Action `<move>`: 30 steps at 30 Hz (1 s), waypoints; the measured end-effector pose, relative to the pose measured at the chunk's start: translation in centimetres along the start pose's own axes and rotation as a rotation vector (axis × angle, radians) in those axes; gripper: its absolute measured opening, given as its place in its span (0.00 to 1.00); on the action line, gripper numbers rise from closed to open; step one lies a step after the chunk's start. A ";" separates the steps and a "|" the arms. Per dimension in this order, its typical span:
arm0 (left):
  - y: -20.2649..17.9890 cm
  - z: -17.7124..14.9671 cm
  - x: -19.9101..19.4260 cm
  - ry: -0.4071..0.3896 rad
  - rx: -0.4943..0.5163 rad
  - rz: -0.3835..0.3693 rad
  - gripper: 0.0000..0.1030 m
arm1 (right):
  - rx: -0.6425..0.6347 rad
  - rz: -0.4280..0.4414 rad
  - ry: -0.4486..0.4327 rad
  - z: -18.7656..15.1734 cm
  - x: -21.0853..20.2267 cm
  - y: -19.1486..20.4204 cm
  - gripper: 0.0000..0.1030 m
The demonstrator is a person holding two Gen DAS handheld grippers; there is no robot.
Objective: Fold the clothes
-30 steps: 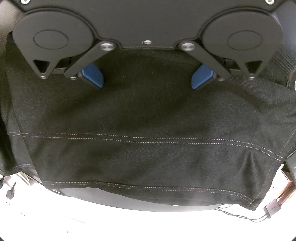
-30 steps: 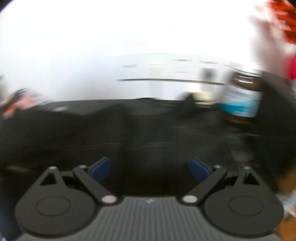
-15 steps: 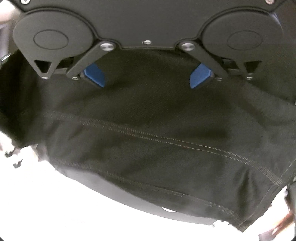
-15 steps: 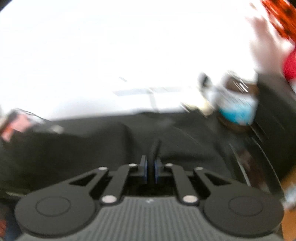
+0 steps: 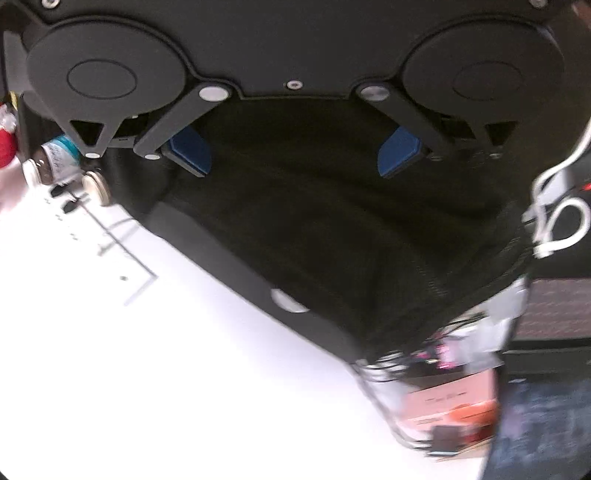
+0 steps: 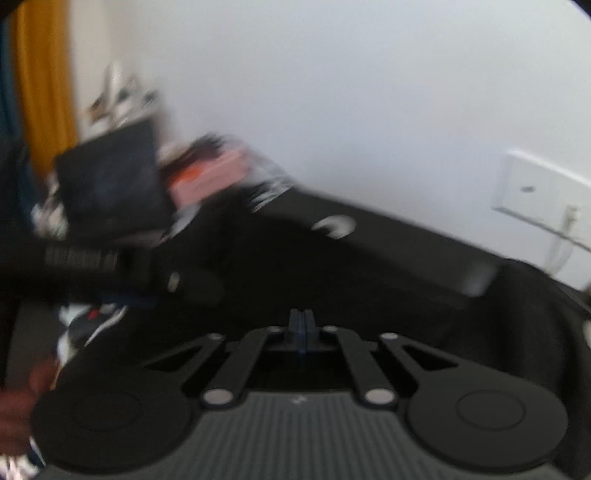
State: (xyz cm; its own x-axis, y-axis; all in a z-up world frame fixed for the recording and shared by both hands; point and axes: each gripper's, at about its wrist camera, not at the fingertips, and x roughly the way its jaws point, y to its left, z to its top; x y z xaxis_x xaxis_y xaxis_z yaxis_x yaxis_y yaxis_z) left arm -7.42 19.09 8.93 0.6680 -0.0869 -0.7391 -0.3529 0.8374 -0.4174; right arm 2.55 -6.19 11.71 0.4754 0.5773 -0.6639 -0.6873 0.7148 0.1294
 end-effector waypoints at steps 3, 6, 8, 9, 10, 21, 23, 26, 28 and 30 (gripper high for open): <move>1.4 -0.4 0.2 0.020 -0.014 0.026 0.96 | 0.038 0.041 0.022 -1.3 0.3 0.4 0.19; 1.6 -1.5 0.7 0.052 0.004 0.034 0.96 | 0.074 0.014 -0.001 -2.8 -1.1 -1.6 0.37; 0.7 -2.1 1.3 0.080 0.032 0.029 0.96 | 0.091 -0.052 -0.010 -4.1 -2.7 -3.4 0.38; 0.0 -2.4 1.7 0.094 0.043 0.014 0.96 | 0.100 -0.105 -0.017 -4.9 -3.9 -4.7 0.40; -0.7 -2.7 2.1 0.108 0.054 -0.002 0.96 | 0.108 -0.160 -0.024 -5.6 -5.0 -6.3 0.44; -11.9 -7.6 4.2 0.161 0.270 -0.148 0.96 | 0.132 -0.220 0.267 -8.9 -6.5 -20.9 0.60; -13.4 -8.8 4.0 0.148 0.317 -0.149 0.96 | 0.127 -0.177 0.333 -8.9 -5.6 -22.5 0.04; -15.3 -10.6 3.2 0.122 0.392 -0.151 0.97 | 0.165 -0.100 0.309 -6.7 -5.9 -23.6 0.04; -16.7 -11.8 2.7 0.102 0.454 -0.153 0.98 | 0.188 0.013 0.215 -3.9 -7.5 -23.4 0.04; -18.3 -13.1 2.2 0.082 0.518 -0.158 0.98 | 0.187 0.106 0.155 -1.3 -9.0 -23.1 0.04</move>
State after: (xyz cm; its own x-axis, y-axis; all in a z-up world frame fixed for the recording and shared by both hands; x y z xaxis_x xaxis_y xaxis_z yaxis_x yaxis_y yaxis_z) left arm -8.05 -3.52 7.98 0.6258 -0.2574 -0.7363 0.1304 0.9652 -0.2266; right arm 13.48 -28.40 13.72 0.3064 0.5956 -0.7425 -0.6082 0.7226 0.3286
